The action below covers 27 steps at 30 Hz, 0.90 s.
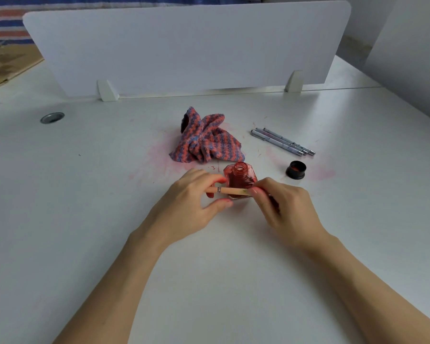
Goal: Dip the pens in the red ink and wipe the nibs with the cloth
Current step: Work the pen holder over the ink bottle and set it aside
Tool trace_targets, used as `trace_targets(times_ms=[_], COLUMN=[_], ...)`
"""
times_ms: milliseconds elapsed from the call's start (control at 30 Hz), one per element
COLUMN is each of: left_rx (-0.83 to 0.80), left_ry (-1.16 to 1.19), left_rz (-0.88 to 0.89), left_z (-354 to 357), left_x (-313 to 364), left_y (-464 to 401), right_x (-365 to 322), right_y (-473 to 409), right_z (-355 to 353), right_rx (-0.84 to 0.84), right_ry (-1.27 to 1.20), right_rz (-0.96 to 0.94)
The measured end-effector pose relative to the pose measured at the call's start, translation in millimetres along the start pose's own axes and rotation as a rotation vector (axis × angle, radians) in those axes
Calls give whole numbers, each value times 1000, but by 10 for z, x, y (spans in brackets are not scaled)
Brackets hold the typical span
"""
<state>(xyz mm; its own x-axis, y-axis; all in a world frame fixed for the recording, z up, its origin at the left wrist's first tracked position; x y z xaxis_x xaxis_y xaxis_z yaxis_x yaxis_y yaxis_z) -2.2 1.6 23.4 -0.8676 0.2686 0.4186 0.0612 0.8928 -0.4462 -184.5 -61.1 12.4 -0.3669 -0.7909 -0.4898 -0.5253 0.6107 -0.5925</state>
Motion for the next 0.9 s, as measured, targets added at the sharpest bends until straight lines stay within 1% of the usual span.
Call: trace_targets(times_ms=[100,167,233,300,367,400,467,567,667,733,833,900], left_rx=[99,152,179,192,211,222,239,235,237,261,242,203], left_ry=[-92,-121,-124,-140,-157,-165,-179,-230,-312,-365,-441,-465], left_rz=[135,166,144,91,22,-17,-99,-236,-438,-590,-810,-889], left_z=[-66,-78,-85,-107,-138,-151,-165,-145,-108,-126,-157,-146], left_x=[63,70,52,10,-66,-115,-245,-459,-670,-786,-902,-919], left_y=[-37,-49,-49,-51,-47,-44,-39,-24,4,41,81,85], right_x=[-33,-68,-59,50,225,339,588,948,1108,1124,1142,1154], right_y=[-2,-2,-32,-91,-165,-202,-272,-382,-495,-534,-555,-573], right_z=[27,38,12,-48,-123,-153,-196,-204,-185,-181,-198,-221], right_rx=[17,20,37,155,330,385,417,343,212,161,146,141], right_ry=[21,-15,-147,-227,-227,-211,-140,-19,51,79,76,64], right_rz=[-33,-46,30,165,291,356,468,583,641,653,696,733])
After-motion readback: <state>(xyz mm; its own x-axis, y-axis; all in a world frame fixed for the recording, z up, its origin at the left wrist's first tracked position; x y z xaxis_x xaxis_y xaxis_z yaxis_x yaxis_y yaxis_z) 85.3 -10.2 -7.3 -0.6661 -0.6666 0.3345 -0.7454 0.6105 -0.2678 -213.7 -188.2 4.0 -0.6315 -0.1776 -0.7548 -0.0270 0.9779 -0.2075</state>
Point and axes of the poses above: each hand's wrist, its own y-axis away from the middle knuckle, its own z-axis out of the palm, x = y × z, the point moved 1 cm from there along -y, towards the middle knuckle, and after that the axes turned 4 degrees about -y, right-handed, at the moved point
